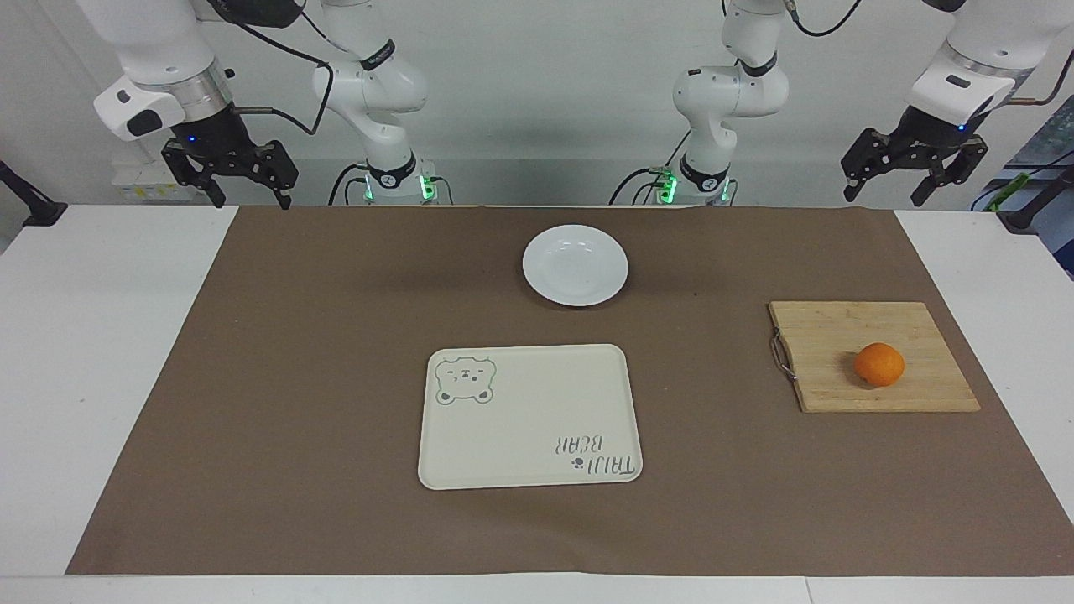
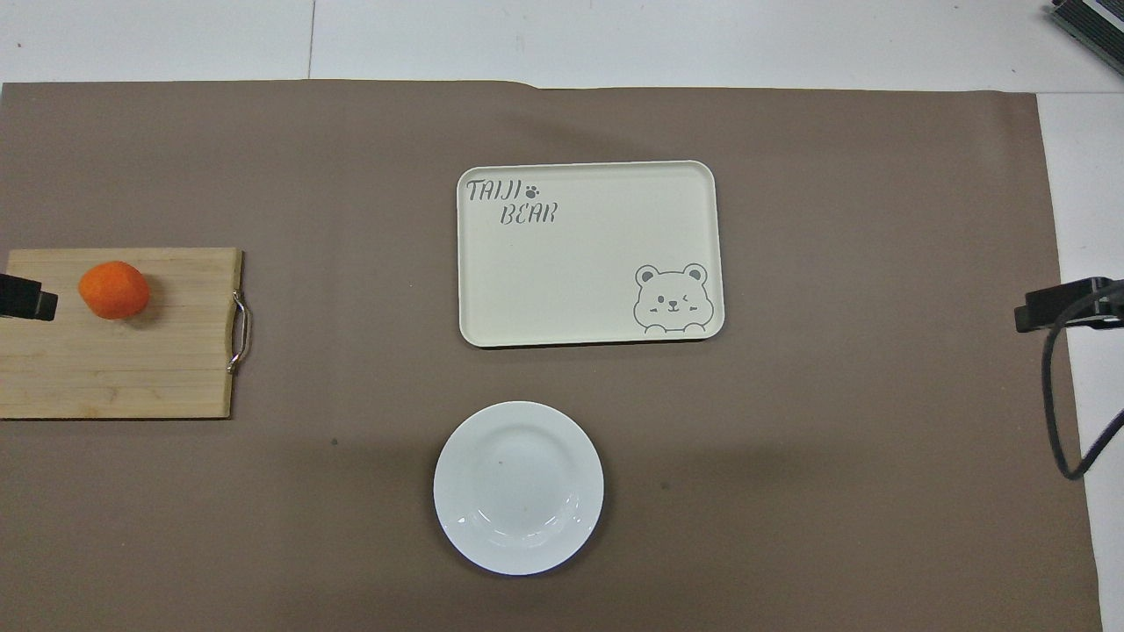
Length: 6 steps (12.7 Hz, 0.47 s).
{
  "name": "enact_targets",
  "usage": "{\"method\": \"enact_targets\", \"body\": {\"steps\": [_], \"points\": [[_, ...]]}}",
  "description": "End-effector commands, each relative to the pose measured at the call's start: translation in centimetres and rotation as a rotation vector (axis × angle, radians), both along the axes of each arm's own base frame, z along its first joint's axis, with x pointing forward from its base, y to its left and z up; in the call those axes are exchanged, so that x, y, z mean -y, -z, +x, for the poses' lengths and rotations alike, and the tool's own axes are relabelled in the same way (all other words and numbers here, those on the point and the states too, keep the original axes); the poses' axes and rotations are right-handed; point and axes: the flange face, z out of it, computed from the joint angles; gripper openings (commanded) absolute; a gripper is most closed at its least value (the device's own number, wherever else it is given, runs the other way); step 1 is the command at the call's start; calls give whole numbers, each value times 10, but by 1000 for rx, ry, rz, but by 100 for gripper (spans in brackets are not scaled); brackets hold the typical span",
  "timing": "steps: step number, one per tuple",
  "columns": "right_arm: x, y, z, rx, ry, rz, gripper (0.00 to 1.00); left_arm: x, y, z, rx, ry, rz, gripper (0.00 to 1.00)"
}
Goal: Place orange and plate with both arms
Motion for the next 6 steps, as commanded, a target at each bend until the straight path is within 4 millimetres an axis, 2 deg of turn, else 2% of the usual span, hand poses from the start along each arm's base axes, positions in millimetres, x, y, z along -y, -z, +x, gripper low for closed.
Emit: {"method": "enact_targets", "body": {"steps": [1,6], "points": [[-3,-2,0,-7,20,18,100,-3,-4,-5,-7,7,-4,100],[-4,-2,0,-7,19,18,100,-1,-5,-5,1,0,-7,100]]}}
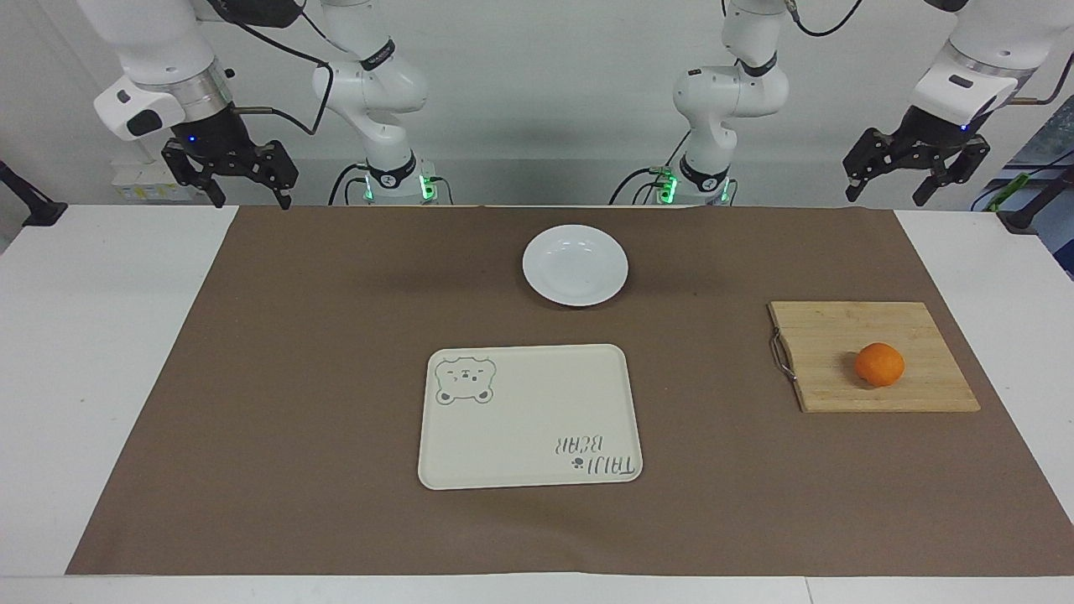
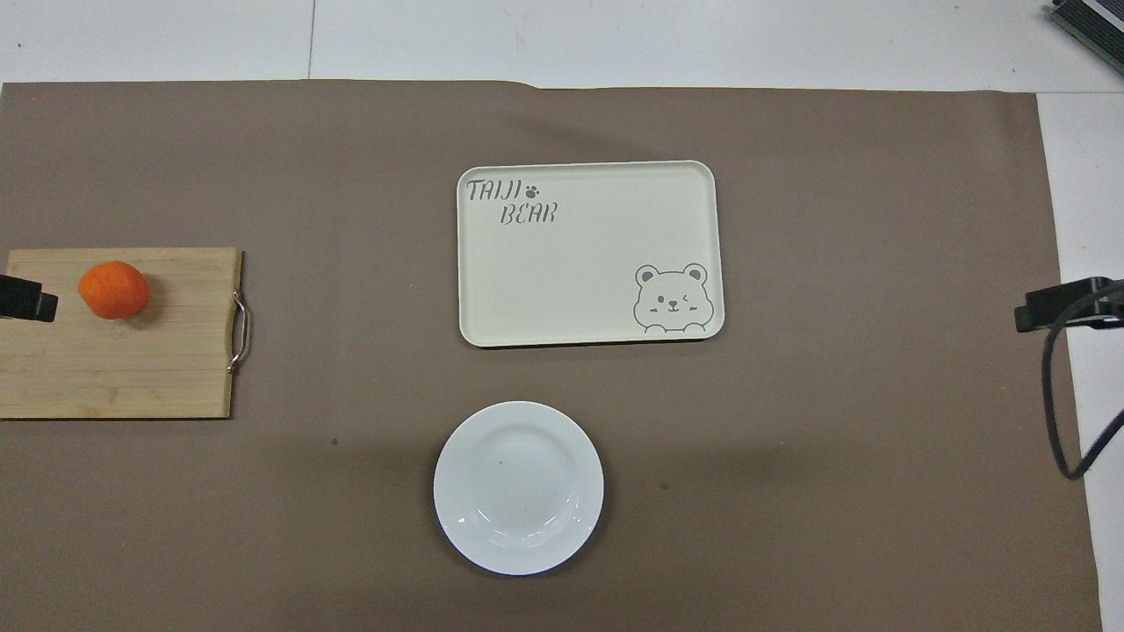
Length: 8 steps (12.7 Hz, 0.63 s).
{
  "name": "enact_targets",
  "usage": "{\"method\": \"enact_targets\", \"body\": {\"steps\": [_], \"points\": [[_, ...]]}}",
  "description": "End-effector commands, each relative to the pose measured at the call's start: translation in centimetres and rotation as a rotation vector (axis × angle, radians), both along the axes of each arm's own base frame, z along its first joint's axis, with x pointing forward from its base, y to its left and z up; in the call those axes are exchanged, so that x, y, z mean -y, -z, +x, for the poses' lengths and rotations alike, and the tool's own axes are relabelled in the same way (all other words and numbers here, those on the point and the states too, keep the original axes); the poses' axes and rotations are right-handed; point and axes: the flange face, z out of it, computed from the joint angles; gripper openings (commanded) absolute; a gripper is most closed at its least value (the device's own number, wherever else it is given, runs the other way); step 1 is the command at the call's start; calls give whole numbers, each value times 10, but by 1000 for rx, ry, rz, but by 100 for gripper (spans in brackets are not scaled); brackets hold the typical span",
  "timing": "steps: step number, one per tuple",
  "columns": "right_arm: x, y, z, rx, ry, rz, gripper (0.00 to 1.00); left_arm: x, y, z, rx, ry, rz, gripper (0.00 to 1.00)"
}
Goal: Place orange and plate with both arms
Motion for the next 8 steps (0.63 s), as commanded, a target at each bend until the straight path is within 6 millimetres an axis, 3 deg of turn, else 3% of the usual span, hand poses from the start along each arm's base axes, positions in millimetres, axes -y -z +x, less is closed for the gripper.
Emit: {"method": "enact_targets", "body": {"steps": [1,8], "points": [[-2,-2,0,-7,22,18,100,-2,-5,-4,6,-1,-7,100],[-2,-3,-1,-5,20,18,100,-2,-2,-3,11,12,-14,100]]}}
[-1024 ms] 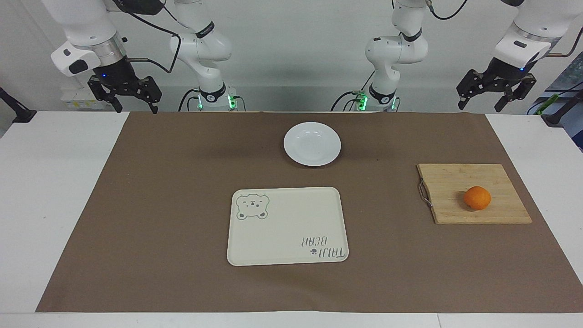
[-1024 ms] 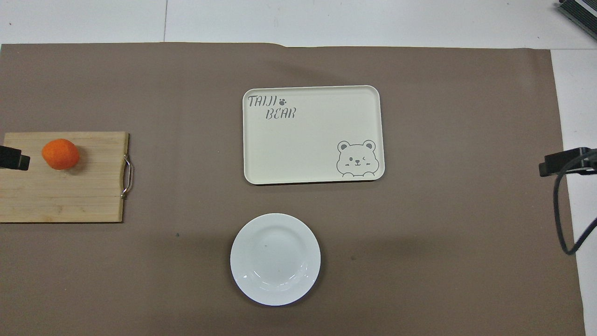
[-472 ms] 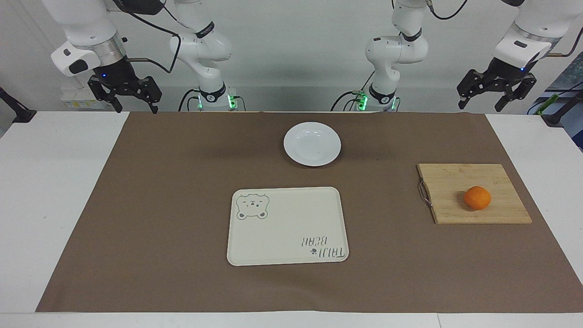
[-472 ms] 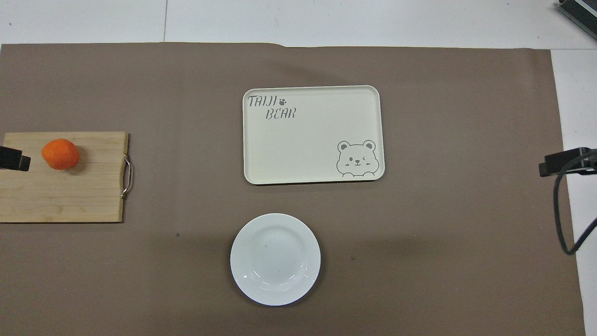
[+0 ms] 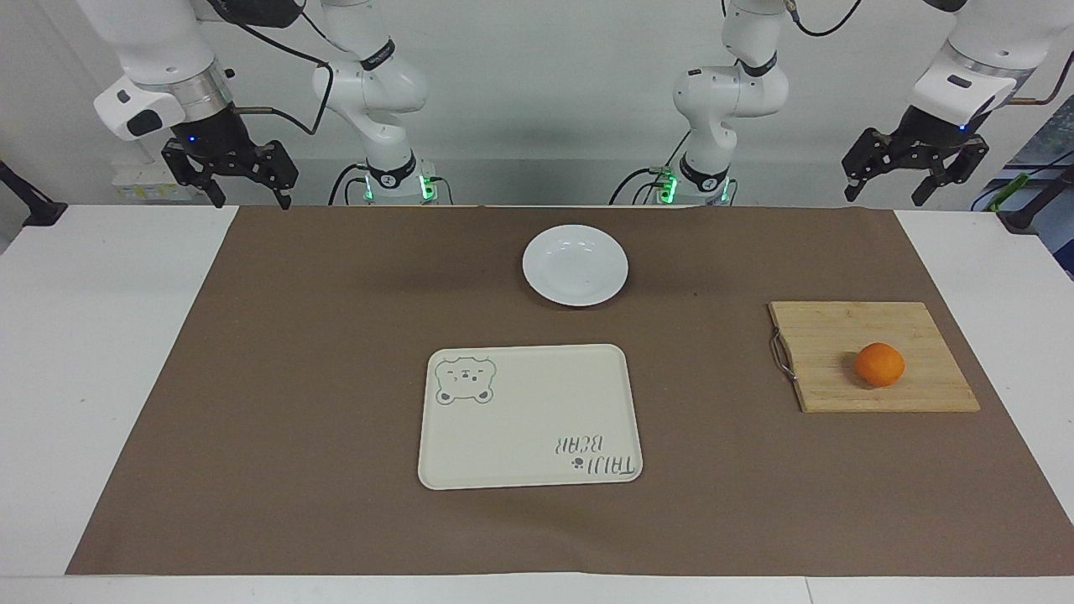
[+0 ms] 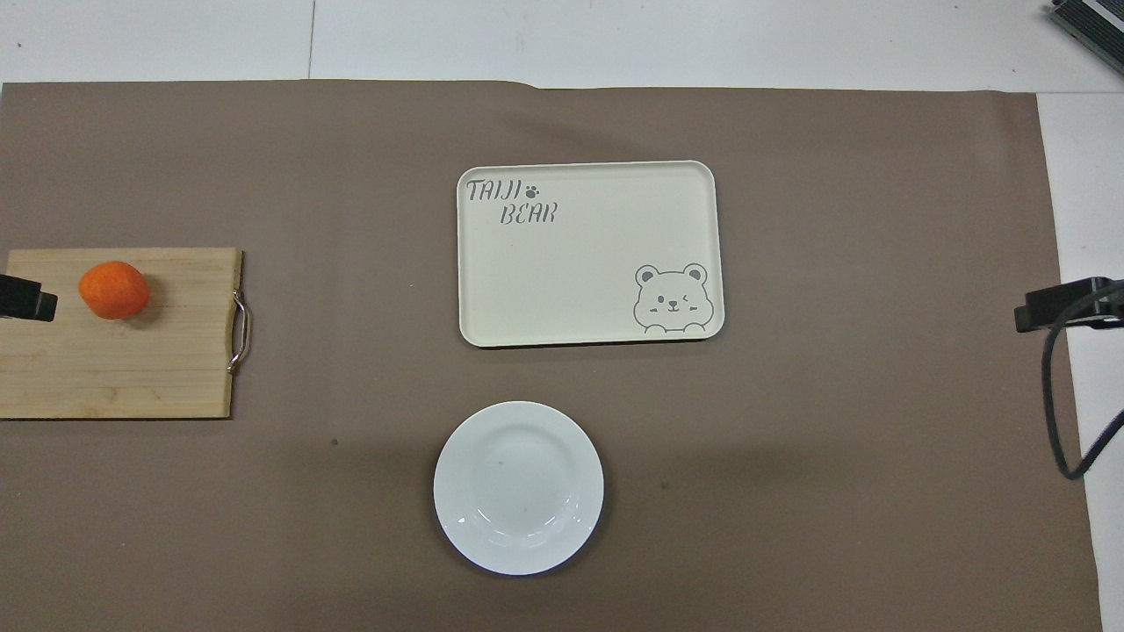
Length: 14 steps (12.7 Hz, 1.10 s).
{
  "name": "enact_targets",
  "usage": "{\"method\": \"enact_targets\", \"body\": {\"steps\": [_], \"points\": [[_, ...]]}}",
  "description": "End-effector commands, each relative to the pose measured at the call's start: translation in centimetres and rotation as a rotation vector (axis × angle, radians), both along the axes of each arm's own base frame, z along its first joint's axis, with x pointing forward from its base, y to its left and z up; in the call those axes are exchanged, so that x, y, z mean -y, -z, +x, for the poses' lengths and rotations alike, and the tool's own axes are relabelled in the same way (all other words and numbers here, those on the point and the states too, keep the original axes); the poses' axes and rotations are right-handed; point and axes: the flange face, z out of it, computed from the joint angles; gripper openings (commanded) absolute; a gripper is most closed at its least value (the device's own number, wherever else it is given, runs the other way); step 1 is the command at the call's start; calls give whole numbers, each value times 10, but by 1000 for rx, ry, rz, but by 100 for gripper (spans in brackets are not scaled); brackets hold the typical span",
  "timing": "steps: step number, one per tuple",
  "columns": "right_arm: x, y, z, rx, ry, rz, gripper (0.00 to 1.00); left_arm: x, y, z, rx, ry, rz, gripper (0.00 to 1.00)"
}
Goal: Place orange and plate with both arms
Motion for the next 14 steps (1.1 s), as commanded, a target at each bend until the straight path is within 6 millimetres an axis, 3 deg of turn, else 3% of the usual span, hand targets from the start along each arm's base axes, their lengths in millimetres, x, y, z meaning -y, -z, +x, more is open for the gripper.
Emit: {"method": "enact_targets", "body": {"steps": [1,7,11,14], "points": [[-2,-2,0,-7,22,18,100,-1,-1,-3,7,14,-14,100],[-2,-2,0,-7,20,18,100,-3,9,3,24,12,-14,100],[-3,-2,0,-7,19,18,100,-20,50,29,86,-16,-12,100],[-3,-3,-1,-5,22,19,100,-61,94,67,126,38,8,100]]}}
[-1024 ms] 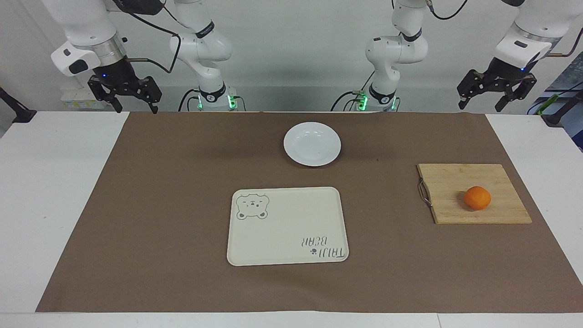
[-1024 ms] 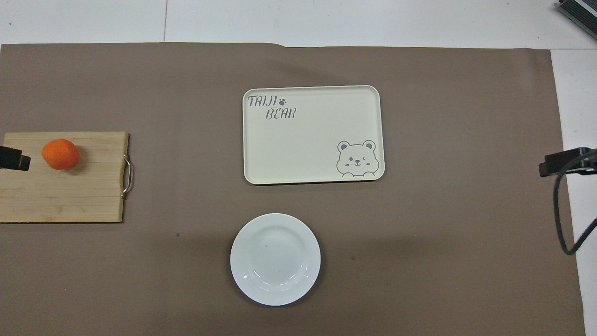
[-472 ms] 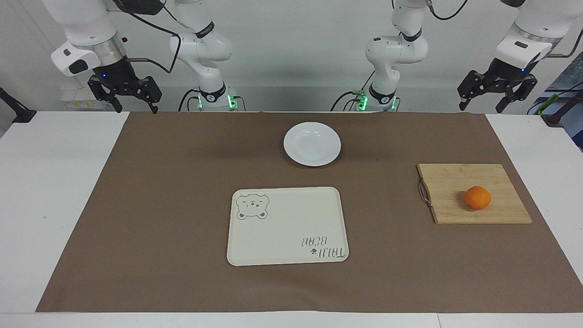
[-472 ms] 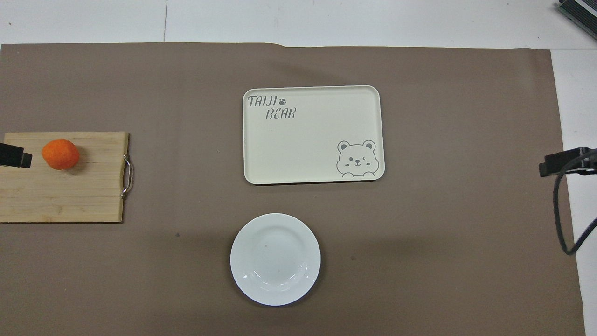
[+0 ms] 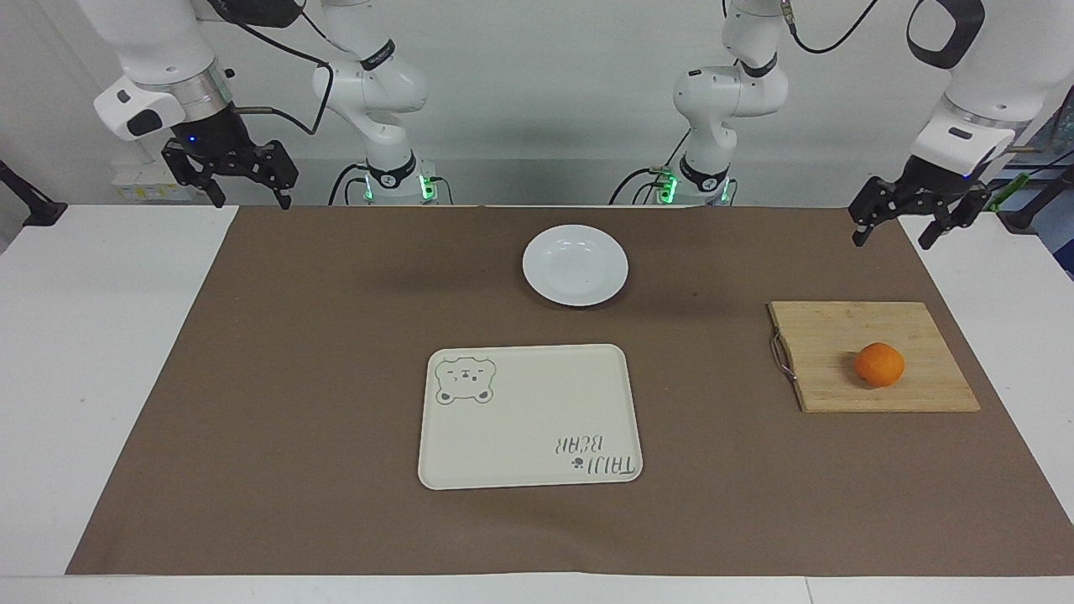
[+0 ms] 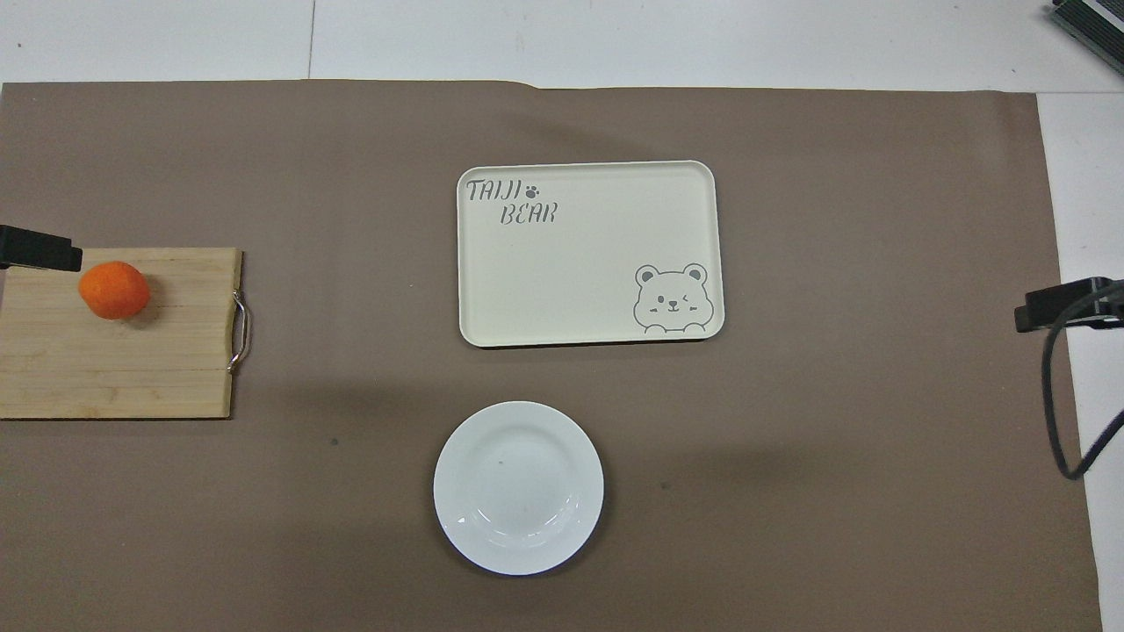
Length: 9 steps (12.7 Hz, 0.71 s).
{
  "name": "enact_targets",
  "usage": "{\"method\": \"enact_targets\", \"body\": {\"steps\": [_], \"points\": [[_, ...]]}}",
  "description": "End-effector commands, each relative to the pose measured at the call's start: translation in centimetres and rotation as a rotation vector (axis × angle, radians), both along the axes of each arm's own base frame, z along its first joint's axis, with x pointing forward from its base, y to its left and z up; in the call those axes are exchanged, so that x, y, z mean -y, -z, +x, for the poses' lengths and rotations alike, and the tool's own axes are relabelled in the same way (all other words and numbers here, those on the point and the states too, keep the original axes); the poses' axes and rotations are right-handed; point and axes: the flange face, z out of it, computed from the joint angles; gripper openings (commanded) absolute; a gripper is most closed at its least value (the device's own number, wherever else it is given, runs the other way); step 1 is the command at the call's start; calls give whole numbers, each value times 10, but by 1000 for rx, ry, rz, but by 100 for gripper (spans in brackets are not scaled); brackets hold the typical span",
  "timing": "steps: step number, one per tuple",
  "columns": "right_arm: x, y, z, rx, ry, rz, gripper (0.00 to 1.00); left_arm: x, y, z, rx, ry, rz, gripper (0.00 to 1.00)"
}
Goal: Place orange and plate with both arms
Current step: 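Lower the left gripper and grasp the orange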
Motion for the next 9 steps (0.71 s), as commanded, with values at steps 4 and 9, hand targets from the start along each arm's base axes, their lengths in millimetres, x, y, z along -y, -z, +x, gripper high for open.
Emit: {"method": "enact_targets", "body": {"steps": [4,9], "points": [[-3,-2,0,-7,19,18,100,-54,70,41,7,139,21,100],[-3,-3,-1,-5,19,18,100,-79,183,41,15,349,64,100]]}}
